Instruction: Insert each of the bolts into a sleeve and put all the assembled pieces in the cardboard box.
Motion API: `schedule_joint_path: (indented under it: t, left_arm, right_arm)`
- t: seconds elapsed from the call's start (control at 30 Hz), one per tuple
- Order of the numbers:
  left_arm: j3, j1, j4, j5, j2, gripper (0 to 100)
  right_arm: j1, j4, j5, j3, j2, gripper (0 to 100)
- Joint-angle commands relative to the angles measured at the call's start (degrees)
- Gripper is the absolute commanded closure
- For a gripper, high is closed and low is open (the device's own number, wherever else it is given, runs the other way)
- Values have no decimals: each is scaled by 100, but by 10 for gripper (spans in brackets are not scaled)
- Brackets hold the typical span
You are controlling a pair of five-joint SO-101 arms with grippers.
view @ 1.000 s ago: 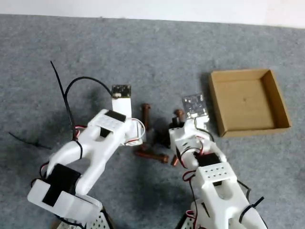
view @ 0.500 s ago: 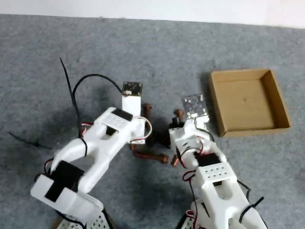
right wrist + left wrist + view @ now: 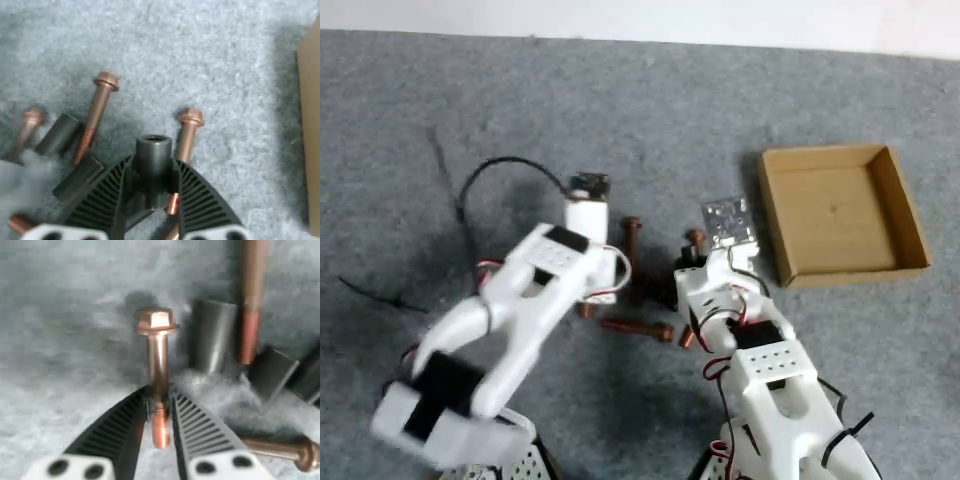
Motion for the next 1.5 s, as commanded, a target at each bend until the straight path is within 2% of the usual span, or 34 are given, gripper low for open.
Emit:
schedule_joint_path:
  t: [0.0,0.1,0.2,0.3,0.5,0.67,0.77,0.9,1.03,1.27,1.47]
  left_arm:
    - [752,-198,-211,-35,-1631,996]
    - [1798,-224,-862,-70,-3090,996]
    - [2914,-215,-1618,-510,-4585,996]
    - [3811,-224,-2066,-633,-6044,996]
    - [4892,-224,-2136,-642,-8435,995]
    - [5516,-242,-2171,-642,-9886,995]
    - [5525,-418,-2242,-633,-9798,995]
    - [5587,-655,-2787,-607,-9719,995]
    - [5587,-611,-2787,-607,-9719,995]
    - [5297,-154,-1697,-624,-9657,994]
    - [5270,-189,-1635,-800,-9499,994]
  right_arm:
    - [66,-136,44,-31,-171,995]
    - [66,-136,44,-31,-171,995]
    - [48,-145,44,-31,-171,995]
    - [31,-145,44,-31,-171,995]
    - [-303,-145,132,-31,-224,995]
    - [-1042,-154,941,127,-224,995]
    - [-1209,-154,1011,136,-233,995]
    - [-1226,-435,1011,180,-233,995]
    - [-1226,-637,1011,286,-233,995]
    - [-1191,-637,1029,312,-233,995]
    - [-1182,-602,1020,321,-224,995]
